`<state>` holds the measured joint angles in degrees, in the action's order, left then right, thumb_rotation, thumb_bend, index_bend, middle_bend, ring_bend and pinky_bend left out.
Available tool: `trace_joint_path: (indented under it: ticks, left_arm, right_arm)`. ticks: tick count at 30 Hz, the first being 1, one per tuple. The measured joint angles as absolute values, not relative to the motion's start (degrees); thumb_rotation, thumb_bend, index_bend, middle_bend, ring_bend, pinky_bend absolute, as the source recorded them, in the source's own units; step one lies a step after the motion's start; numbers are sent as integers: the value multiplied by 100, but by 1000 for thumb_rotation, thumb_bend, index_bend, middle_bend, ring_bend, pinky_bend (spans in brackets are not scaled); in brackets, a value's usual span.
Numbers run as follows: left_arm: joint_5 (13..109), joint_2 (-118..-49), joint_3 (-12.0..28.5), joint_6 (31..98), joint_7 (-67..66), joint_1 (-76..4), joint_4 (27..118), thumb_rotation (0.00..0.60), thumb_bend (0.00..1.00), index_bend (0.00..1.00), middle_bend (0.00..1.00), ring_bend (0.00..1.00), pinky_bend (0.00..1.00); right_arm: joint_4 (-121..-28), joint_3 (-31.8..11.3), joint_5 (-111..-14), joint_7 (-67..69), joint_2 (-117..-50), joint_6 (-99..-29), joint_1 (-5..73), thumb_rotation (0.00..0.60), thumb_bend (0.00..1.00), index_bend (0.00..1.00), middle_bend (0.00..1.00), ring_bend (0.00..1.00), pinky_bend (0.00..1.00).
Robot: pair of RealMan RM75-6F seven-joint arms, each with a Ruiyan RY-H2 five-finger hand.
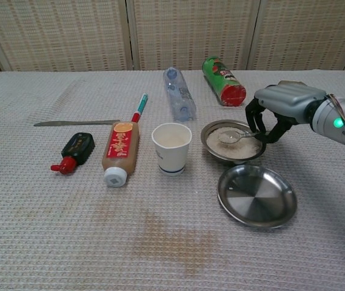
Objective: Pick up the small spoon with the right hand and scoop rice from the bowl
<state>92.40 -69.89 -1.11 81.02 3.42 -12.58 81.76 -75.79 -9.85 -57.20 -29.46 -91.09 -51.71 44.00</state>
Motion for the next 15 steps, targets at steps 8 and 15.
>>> trace_joint_path:
  ticks: [8, 15]
  left_arm:
    - [9239, -6998, -112, 8112, 334, -1252, 8163, 600, 447, 0, 0, 0, 113]
    - [9233, -6979, -114, 8100, 337, -1254, 8190, 600, 447, 0, 0, 0, 113]
  right_arm:
    - [-7993, -1119, -5771, -3103, -8979, -5327, 4535, 600, 384, 932, 572, 142, 44]
    - [-8346, -1268, -5692, -3351, -8979, -5368, 4785, 600, 384, 932, 572, 142, 44]
